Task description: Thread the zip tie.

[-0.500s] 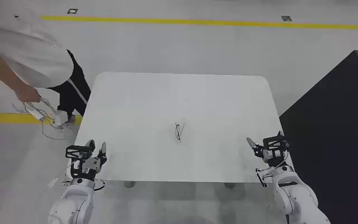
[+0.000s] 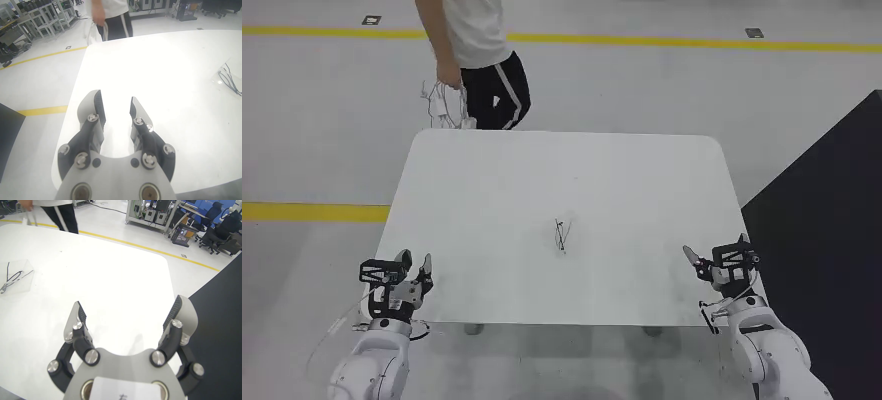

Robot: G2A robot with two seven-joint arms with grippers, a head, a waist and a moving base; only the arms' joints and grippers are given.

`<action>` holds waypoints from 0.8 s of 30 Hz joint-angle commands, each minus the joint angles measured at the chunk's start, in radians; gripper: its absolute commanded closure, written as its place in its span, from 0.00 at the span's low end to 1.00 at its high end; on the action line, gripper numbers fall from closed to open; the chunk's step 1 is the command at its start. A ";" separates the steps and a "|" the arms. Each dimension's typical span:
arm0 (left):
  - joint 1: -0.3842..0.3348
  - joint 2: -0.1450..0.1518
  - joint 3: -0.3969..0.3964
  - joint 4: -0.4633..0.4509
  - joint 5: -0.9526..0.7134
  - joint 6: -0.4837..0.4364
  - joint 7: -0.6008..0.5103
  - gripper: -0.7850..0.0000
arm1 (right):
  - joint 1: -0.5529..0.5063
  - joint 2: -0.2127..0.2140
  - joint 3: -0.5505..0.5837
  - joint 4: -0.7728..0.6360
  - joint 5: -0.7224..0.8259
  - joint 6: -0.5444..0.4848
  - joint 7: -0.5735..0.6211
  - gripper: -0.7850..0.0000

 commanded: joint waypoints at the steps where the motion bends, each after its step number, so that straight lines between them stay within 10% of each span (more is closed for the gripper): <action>1: 0.000 0.000 0.000 0.000 0.000 0.000 0.000 0.65 | 0.000 0.000 0.000 0.000 0.000 0.000 0.000 0.00; 20: 0.000 0.000 0.000 0.000 0.000 0.000 0.000 0.64 | 0.000 0.000 0.000 0.000 0.000 0.000 0.000 0.00; 21: 0.000 0.000 0.000 0.000 0.000 0.000 0.000 0.00 | 0.001 -0.001 -0.006 -0.015 0.013 -0.015 -0.004 0.00; 24: 0.000 0.000 0.000 0.000 0.000 0.000 0.000 0.00 | -0.041 -0.002 -0.013 -0.119 0.111 -0.114 -0.004 0.00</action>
